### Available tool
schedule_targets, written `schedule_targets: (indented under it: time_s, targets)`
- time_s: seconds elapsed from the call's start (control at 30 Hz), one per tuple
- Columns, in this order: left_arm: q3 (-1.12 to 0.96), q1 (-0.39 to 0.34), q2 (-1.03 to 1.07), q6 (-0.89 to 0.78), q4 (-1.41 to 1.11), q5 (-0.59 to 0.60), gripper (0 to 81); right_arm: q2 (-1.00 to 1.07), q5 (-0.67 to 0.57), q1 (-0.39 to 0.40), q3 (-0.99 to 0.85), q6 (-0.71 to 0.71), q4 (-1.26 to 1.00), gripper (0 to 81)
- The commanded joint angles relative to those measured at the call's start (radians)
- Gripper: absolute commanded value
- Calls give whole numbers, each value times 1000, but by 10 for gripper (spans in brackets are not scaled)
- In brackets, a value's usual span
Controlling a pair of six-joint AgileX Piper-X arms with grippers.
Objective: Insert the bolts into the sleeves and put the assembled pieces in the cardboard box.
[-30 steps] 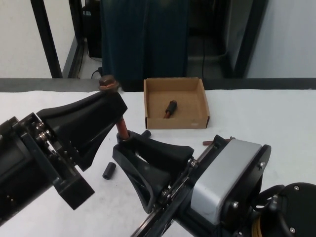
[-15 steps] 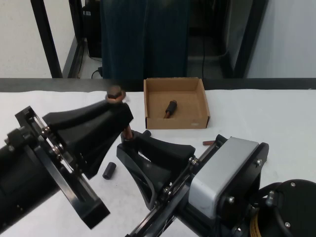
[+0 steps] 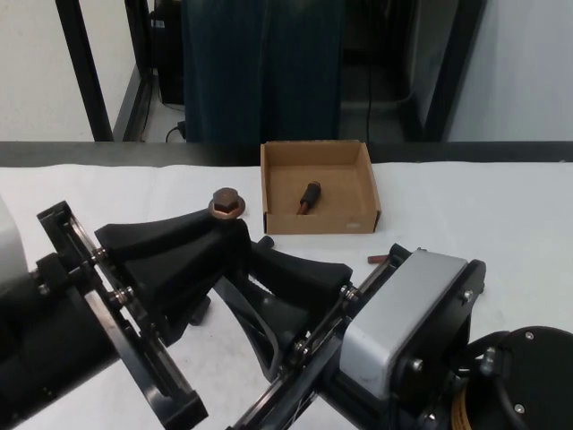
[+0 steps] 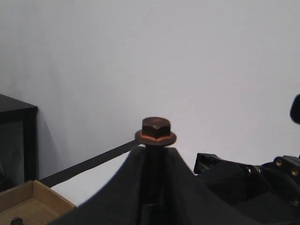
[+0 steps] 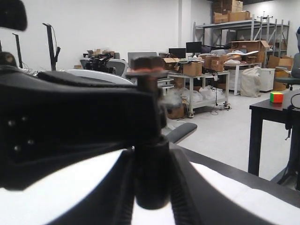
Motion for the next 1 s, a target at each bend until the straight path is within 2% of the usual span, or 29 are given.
schedule_targets:
  time_s: [0.0,0.07,0.13,0.23,0.37,0.43,0.63,0.8,0.97]
  targets:
    - [6,19,-6,32,22,89,8,-11,47,-18,-23,5,-44,3]
    - [6,38,-6,32,26,89,11,-11,47,-18,-23,5,-44,3]
    - [6,55,-6,32,25,89,64,-11,47,-18,-23,5,-44,3]
    - [6,73,-6,31,25,89,190,-11,47,-18,-23,5,-44,3]
    - [6,83,-6,15,25,87,399,-11,47,-18,-23,5,-44,3]
    - [6,83,-6,15,25,86,451,-11,47,-18,-23,5,-44,3]
    - [6,83,-6,13,13,85,462,-11,47,-18,-23,5,-44,3]
    - [6,87,-9,-2,-131,83,462,-11,47,-17,-23,5,1,3]
    - [6,154,-34,-2,-135,42,462,-11,95,-17,-8,5,97,3]
